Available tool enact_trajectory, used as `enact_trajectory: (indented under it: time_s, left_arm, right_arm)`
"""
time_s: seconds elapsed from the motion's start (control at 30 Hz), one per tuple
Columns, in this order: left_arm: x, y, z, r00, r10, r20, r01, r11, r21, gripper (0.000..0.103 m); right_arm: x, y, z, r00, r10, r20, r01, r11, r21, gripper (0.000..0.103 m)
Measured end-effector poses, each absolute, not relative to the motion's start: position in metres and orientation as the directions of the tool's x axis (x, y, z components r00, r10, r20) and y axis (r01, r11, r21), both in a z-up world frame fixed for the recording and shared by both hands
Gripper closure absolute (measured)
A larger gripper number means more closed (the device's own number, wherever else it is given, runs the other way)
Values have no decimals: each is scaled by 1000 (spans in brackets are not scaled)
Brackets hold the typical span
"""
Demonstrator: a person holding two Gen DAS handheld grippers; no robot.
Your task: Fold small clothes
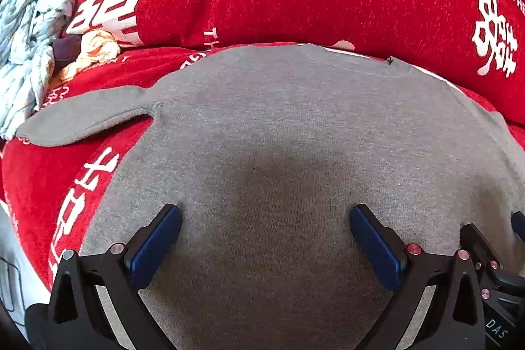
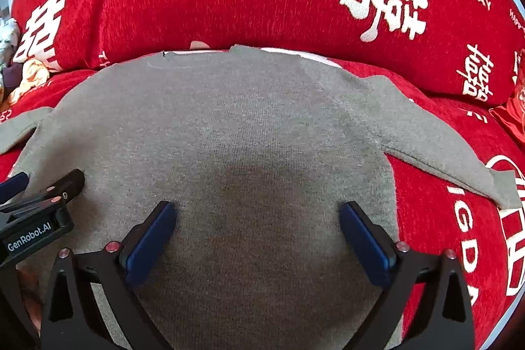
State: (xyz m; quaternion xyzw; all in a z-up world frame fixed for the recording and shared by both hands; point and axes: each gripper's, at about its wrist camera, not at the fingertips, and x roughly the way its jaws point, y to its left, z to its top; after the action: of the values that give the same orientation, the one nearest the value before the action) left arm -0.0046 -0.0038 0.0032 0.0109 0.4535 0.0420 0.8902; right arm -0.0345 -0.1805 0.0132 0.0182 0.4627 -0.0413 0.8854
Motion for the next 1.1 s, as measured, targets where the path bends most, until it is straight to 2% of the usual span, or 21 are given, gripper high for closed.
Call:
enact_trajectory:
  time_s: [0.27,0.43,0.77,1.1]
  left_arm:
    - [-2,-8,9,544,131,-829,-100,991,91,0]
    - [2,-15,17,498,135,-857,-68,991,116,0]
    - [5,-96,51,556,56,-829,89,988,126,0]
    - [9,-193,57,565,-23,-825,244,960,140,0]
  right_arm:
    - [-25,-187,19,478,17,-878,9,1000,24,2]
    - [-28,-198,30,488,47,-871,1,999,54,1]
    - [-40,-286,54,537,-31,-843,177,981,77,1]
    - [-73,-415,67,507,-121,-853,393,913,105,1]
